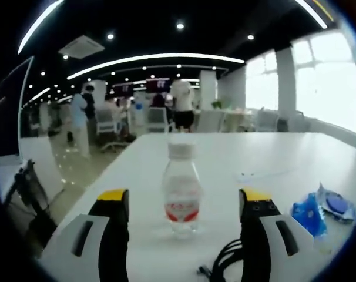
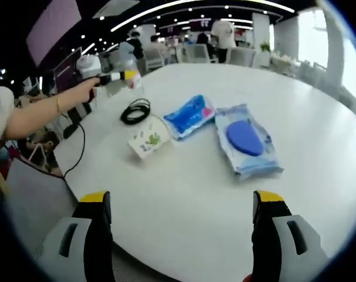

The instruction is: Arrange the tabletop items into an orderly group along one side of the table until the central work area is clear of visible clutter.

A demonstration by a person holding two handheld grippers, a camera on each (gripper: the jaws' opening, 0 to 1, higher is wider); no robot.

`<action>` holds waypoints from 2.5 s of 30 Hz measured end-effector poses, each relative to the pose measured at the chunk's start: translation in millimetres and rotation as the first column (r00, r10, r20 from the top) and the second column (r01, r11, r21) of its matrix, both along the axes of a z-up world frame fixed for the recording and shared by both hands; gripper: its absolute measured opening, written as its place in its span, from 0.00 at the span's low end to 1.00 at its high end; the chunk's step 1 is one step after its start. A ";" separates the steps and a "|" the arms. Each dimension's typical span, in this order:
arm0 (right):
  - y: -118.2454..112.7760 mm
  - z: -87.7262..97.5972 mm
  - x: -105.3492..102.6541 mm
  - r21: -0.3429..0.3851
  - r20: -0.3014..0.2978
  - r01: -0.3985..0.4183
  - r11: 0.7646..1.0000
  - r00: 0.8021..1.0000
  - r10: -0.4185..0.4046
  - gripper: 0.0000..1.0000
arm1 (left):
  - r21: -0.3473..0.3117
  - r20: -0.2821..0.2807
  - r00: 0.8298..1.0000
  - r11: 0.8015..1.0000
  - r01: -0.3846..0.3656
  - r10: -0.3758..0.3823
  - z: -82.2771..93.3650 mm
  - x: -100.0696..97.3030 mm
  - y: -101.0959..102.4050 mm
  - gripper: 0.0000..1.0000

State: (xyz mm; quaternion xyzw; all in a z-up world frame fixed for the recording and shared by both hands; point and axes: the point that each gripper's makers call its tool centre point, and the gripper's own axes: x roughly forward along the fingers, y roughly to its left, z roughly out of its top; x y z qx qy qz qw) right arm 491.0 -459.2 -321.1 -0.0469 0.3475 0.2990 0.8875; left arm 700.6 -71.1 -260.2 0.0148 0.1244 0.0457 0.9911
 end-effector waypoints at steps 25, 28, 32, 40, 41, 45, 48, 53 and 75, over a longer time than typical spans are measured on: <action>9.9 30.1 11.8 0.046 0.069 -0.051 0.998 0.997 0.047 1.00 | -0.067 -0.023 0.982 0.981 0.183 -0.185 17.5 -55.7 -40.1 0.99; 15.2 33.3 14.3 0.049 0.078 -0.073 0.996 0.995 0.069 1.00 | -0.049 -0.036 0.978 0.978 0.202 -0.204 17.3 -60.3 -44.2 0.99; 24.4 38.9 17.0 0.080 0.088 -0.102 0.992 0.992 0.095 1.00 | -0.020 -0.052 0.973 0.974 0.225 -0.226 19.5 -69.3 -48.2 0.99; 41.5 46.3 23.3 0.106 0.118 -0.177 0.978 0.979 0.165 1.00 | -0.062 -0.056 0.952 0.953 0.296 -0.300 20.2 -85.1 -66.1 0.99; 43.2 46.9 24.0 0.105 0.126 -0.188 0.977 0.977 0.174 1.00 | -0.058 -0.055 0.951 0.952 0.302 -0.305 20.7 -86.3 -67.1 0.99; 50.1 47.0 26.6 0.097 0.140 -0.223 0.970 0.968 0.209 1.00 | -0.016 -0.072 0.939 0.942 0.335 -0.335 21.9 -93.6 -71.6 0.99; 56.7 46.8 29.2 0.089 0.160 -0.258 0.962 0.957 0.241 1.00 | -0.039 -0.060 0.931 0.933 0.358 -0.359 26.2 -101.1 -77.3 0.99; 70.2 42.9 33.9 0.072 0.181 -0.319 0.945 0.936 0.302 1.00 | -0.042 -0.067 0.917 0.919 0.392 -0.394 27.2 -113.8 -86.0 0.99; 112.0 20.7 52.4 0.065 0.200 -0.499 0.864 0.855 0.479 0.99 | -0.076 -0.087 0.880 0.884 0.462 -0.467 22.3 -148.8 -98.3 0.99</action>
